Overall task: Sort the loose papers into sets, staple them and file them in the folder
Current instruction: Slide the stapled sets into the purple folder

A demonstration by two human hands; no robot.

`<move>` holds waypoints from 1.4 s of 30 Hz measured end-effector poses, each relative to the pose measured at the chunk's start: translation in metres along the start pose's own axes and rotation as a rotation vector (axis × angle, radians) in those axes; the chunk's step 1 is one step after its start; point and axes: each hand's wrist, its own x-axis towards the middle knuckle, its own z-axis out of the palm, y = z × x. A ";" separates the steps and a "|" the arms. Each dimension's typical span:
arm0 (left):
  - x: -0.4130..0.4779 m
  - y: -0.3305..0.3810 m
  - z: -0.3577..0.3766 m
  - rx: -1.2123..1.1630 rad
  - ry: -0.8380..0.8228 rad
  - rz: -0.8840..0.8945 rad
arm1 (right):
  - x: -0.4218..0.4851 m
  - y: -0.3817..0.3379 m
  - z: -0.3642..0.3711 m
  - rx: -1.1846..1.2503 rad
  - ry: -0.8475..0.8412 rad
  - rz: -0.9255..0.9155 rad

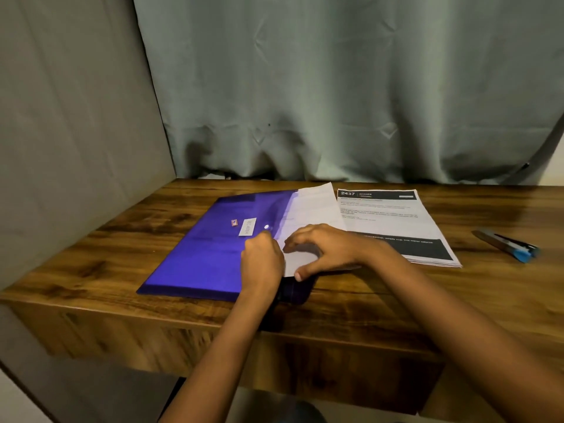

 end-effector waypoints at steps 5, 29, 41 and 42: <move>0.001 -0.001 0.004 -0.010 0.006 -0.005 | -0.013 -0.002 -0.006 -0.072 -0.083 -0.004; 0.014 -0.016 0.008 -0.132 -0.015 0.025 | -0.041 -0.017 -0.010 -0.105 -0.275 0.200; 0.020 -0.024 0.008 -0.149 -0.027 0.072 | -0.036 -0.045 0.003 -0.114 -0.470 0.315; 0.020 -0.025 0.008 -0.150 -0.024 0.071 | -0.036 -0.046 0.003 -0.109 -0.474 0.319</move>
